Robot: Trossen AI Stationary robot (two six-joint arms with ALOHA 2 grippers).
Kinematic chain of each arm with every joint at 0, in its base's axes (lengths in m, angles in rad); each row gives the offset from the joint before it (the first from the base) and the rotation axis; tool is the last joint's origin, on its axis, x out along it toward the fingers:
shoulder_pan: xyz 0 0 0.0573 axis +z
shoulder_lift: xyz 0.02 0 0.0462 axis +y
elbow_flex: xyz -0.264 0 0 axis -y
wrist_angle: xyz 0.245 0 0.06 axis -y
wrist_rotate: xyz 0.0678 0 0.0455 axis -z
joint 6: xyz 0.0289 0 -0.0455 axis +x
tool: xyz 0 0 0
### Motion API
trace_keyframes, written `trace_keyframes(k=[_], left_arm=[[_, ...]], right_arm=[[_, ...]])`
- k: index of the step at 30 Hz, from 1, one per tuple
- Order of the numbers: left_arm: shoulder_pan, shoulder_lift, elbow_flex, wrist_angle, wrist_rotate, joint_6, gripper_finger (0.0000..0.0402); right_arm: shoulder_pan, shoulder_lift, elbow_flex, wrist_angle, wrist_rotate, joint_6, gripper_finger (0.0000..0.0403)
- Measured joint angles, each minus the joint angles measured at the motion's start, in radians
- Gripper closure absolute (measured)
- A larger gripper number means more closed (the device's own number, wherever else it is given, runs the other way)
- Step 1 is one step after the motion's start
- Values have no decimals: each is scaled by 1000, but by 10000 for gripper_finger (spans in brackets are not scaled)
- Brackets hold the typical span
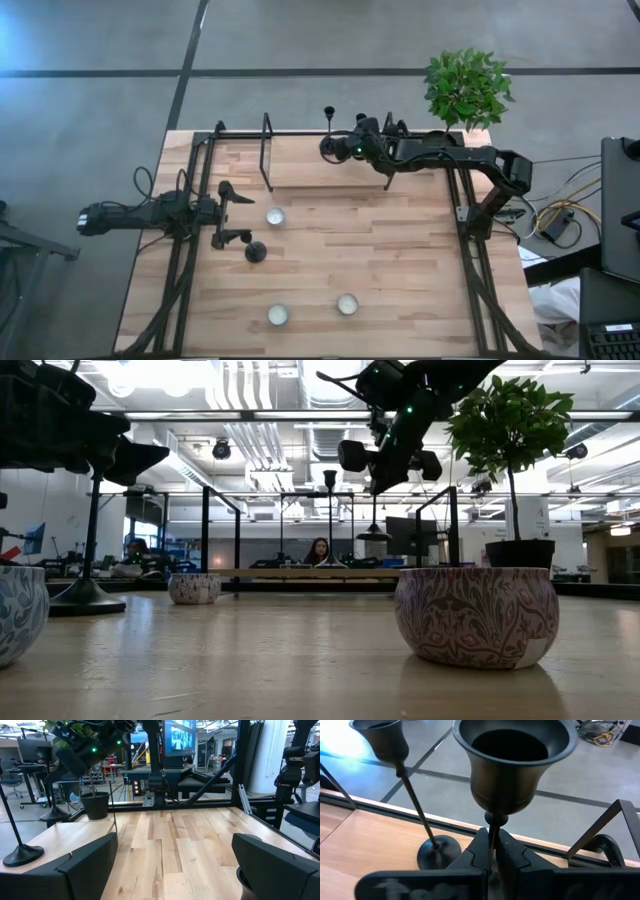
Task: Pick & Place candle stick holders
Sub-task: Put the right black candle holder on the shelf
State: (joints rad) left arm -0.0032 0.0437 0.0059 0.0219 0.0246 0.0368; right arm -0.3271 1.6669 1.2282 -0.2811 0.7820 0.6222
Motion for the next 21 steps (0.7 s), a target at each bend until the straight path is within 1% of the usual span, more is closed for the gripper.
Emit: trace_keyframes(k=[6,10,17,21], left_arm=[[0,0,0,0,0,0,3],[0,0,0,0,0,0,3],[0,0,0,0,0,0,3],[0,0,0,0,0,0,3]], right_arm=[[10,0,0,-17,-60,-21,394],[22,0,-1,-51,-72,-30,394],[35,0,-2,-55,-129,-124,394],[32,-1,-9,-56,-148,-143,394]])
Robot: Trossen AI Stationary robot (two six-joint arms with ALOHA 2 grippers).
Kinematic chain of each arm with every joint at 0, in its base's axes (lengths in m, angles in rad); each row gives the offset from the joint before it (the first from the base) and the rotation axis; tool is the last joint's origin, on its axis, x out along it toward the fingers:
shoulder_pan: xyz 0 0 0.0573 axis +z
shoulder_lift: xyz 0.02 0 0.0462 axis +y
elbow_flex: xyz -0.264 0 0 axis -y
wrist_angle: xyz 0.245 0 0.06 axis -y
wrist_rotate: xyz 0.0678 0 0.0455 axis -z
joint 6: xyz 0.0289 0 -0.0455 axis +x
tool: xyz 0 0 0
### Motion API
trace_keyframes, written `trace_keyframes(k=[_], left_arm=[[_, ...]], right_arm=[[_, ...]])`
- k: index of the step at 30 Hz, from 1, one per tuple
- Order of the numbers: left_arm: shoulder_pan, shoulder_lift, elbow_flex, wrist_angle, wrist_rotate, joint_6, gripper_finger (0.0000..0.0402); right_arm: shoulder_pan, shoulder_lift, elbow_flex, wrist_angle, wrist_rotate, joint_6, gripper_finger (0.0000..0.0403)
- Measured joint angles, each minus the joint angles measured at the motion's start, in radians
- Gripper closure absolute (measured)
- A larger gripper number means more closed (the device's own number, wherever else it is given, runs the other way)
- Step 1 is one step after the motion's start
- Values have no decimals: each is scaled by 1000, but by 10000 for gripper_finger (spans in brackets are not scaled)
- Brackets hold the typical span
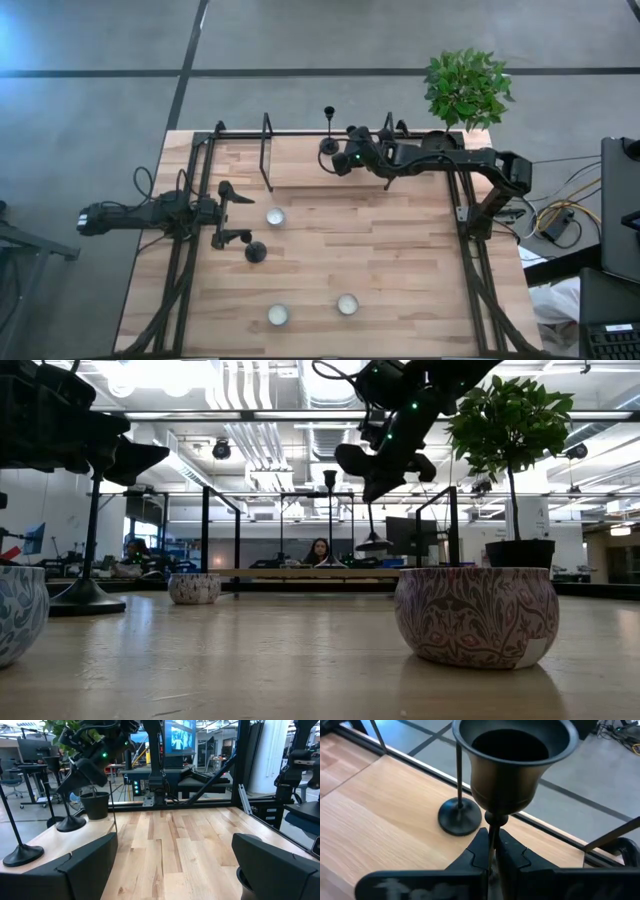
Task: Pick & Place candle stick holders
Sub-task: Put the right black candle holder on the shelf
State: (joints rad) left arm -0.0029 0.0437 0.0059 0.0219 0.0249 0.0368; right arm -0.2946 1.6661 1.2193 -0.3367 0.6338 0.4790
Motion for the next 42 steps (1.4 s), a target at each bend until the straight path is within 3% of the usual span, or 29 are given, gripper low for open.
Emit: trace_keyframes(k=[15,24,42], left_arm=[[1,0,0,0,0,0,3],[0,0,0,0,0,0,3],[0,0,0,0,0,0,3]], right_arm=[[46,0,-45,39,24,73,394],[82,0,-49,35,109,150,394],[143,-1,-62,-75,197,317,394]])
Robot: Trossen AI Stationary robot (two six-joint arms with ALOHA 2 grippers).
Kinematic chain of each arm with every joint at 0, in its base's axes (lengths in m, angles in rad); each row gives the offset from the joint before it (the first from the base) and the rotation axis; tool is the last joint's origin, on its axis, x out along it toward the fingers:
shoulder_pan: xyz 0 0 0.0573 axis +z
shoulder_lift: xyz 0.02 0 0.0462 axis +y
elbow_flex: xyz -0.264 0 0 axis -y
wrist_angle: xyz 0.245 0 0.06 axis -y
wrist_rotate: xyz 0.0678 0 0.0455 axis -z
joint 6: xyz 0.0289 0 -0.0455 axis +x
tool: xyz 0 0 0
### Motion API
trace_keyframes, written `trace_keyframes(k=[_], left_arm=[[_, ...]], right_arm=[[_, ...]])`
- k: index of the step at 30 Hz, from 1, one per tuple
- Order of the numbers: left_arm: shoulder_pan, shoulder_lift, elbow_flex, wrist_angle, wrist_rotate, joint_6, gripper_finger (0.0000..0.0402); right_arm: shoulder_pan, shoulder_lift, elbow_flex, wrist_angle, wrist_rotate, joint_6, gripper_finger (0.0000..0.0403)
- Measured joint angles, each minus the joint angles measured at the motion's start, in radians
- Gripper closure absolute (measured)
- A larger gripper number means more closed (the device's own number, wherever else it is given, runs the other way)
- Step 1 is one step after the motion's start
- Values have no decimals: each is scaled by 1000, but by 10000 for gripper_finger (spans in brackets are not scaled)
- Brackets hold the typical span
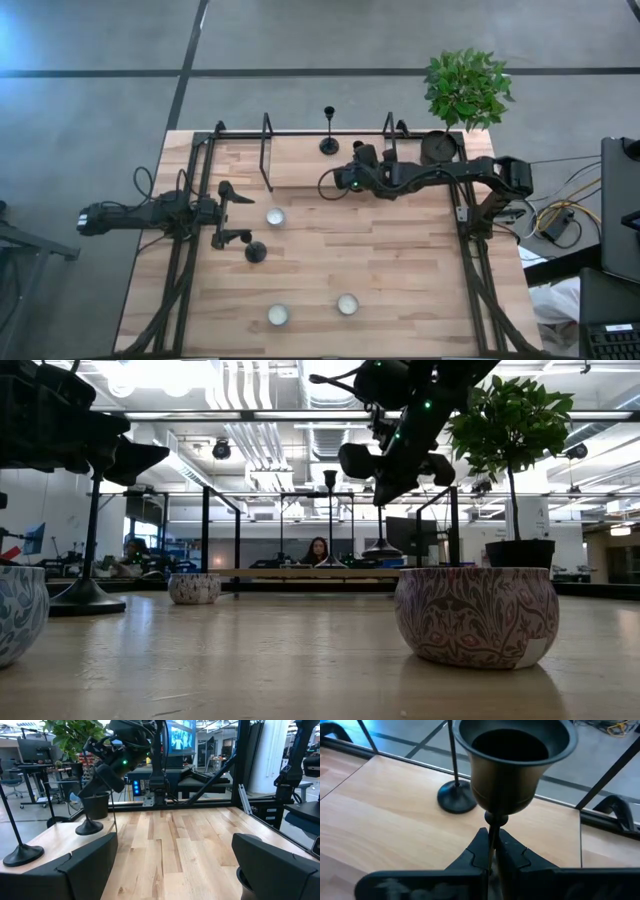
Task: Pick & Place candle stick holders
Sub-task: Put the right black candle holder on the shelf
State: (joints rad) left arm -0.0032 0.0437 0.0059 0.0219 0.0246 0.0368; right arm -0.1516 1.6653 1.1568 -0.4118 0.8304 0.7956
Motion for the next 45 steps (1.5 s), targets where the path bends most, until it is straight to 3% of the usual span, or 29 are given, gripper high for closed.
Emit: trace_keyframes(k=[7,13,19,25,34,45], left_arm=[[0,0,0,0,0,0,3],[0,0,0,0,0,0,3],[1,0,0,0,0,0,3],[1,0,0,0,0,0,3],[1,0,0,0,0,0,3],[1,0,0,0,0,0,3]], right_arm=[[-3,0,0,9,8,-58,394],[-13,0,0,52,-73,-133,394],[-12,0,0,65,-89,-148,394],[-24,0,0,124,-142,-300,394],[-72,-1,0,226,-307,-452,394],[-77,16,-2,313,-392,-483,394]])
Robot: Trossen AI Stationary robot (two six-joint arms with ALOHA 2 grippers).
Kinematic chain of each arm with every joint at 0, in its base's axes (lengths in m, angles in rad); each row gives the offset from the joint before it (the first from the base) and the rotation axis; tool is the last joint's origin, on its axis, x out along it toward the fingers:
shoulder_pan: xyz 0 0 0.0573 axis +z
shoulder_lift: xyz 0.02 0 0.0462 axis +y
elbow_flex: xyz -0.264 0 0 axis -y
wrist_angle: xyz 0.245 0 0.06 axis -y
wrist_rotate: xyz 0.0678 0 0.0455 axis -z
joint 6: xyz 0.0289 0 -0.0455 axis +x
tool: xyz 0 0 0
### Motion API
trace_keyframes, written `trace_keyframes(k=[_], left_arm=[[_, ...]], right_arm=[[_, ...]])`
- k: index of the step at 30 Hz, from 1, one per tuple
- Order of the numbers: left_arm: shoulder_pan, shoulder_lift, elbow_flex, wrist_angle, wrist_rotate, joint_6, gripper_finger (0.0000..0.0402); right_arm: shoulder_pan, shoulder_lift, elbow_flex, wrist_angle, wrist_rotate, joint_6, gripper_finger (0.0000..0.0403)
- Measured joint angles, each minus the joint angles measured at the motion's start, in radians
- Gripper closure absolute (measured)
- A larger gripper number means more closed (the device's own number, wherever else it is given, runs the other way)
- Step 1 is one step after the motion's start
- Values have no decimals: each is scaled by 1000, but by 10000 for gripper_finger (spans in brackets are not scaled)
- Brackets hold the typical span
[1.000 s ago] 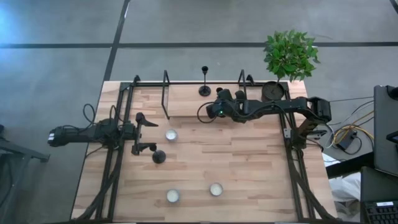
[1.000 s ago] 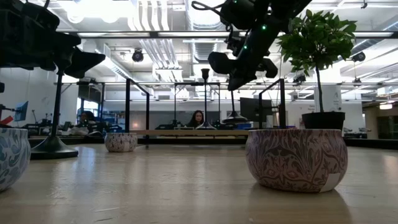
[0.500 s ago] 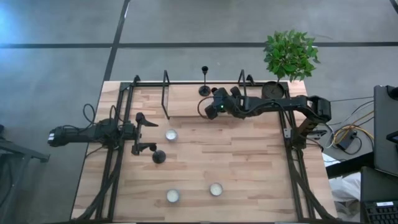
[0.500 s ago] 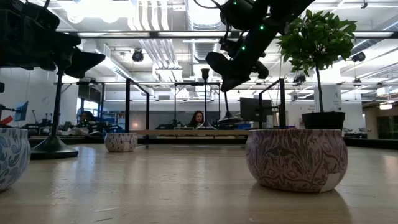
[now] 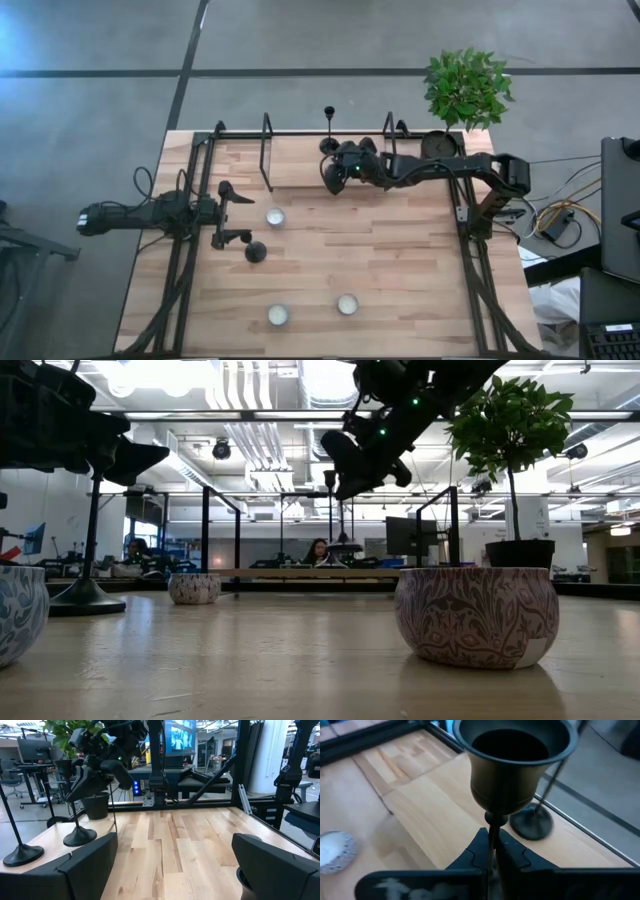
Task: Pick & Place candle stick holders
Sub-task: Put the right black candle holder on the shelf
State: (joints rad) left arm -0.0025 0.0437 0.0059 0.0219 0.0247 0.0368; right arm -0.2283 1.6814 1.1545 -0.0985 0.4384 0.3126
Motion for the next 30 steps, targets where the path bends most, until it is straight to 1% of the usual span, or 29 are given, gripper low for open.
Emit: trace_keyframes(k=[8,14,19,23,30], left_arm=[[-1,0,0,0,0,0,3],[-1,0,0,0,0,0,3],[0,0,0,0,0,0,3],[0,0,0,0,0,0,3],[0,0,0,0,0,0,3]], right_arm=[[-2,17,-1,16,9,-5,394],[-5,17,-1,7,113,24,394],[-32,16,-1,-1,119,87,394],[-43,15,-1,0,173,118,394],[-69,15,-1,-16,175,131,394]])
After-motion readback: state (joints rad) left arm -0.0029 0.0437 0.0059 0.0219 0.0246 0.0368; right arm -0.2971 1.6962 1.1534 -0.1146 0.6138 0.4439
